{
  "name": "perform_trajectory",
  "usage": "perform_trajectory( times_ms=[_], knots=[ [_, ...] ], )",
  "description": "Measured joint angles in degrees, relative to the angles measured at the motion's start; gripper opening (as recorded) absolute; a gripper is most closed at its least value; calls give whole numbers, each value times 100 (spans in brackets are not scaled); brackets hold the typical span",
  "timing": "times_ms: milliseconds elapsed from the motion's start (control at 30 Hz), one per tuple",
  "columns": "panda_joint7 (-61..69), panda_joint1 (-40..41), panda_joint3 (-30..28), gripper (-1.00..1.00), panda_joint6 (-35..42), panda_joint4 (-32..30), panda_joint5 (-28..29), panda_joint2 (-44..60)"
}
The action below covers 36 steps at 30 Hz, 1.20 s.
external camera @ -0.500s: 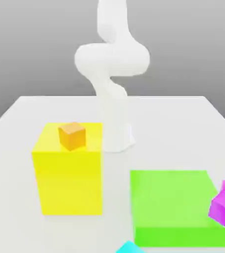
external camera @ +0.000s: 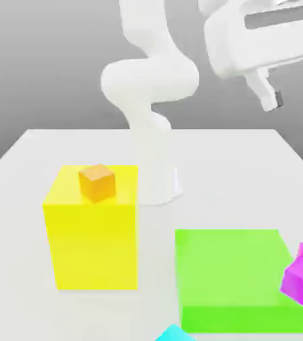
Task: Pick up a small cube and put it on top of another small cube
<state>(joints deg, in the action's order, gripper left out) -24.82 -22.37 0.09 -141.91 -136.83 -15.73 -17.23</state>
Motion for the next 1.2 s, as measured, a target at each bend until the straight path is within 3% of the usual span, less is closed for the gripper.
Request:
perform_trajectory(
  times_ms=[333,500,700,867,900,1200],
  knots=[
    [531,-865,599,0,-688,-321,32,1540],
    [397,-1284,717,0,-1091,-506,607,2256],
    [-145,-1862,557,0,-1568,-685,1791,3066],
    [-350,-2085,336,0,-2320,-518,2112,4035],
    [-362,-2103,315,-100,-2402,-498,2125,4140],
    [-335,-2058,374,-100,-2132,-564,2098,3797]
  ],
)
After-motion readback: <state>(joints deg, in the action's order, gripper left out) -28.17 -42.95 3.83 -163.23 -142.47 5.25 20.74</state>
